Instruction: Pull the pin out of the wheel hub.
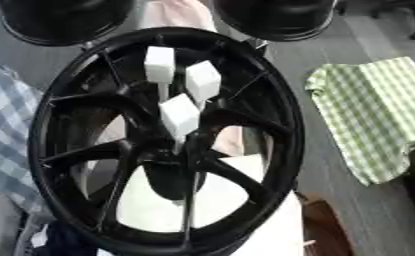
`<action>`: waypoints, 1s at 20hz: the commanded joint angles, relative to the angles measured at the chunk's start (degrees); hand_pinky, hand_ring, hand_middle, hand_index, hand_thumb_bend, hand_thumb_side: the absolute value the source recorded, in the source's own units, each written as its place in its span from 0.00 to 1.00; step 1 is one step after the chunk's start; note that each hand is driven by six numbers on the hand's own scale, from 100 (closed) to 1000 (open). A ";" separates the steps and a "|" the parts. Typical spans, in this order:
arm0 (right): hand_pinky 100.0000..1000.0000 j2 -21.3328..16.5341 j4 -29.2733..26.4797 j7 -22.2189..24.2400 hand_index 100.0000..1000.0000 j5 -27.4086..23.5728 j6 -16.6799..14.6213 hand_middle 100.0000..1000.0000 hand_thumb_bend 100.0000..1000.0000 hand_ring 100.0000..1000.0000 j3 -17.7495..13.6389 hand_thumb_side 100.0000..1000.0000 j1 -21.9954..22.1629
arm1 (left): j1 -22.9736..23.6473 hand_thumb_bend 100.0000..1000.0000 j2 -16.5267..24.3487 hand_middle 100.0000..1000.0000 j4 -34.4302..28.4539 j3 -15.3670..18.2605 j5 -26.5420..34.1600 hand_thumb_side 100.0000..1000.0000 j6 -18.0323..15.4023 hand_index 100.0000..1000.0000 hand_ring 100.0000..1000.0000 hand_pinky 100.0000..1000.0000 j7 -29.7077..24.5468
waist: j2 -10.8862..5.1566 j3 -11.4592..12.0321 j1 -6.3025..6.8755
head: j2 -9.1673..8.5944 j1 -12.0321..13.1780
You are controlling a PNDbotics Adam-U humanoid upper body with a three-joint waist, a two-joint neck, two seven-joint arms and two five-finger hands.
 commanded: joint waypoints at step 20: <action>0.76 25.14 12.20 8.98 0.80 16.73 -8.45 0.73 0.61 0.77 2.37 0.12 -7.76 | -1.06 0.00 -2.59 0.38 -4.00 -0.08 -0.36 0.75 2.93 0.69 0.53 0.59 0.42 | -2.98 0.84 -1.02 | 2.94 -2.90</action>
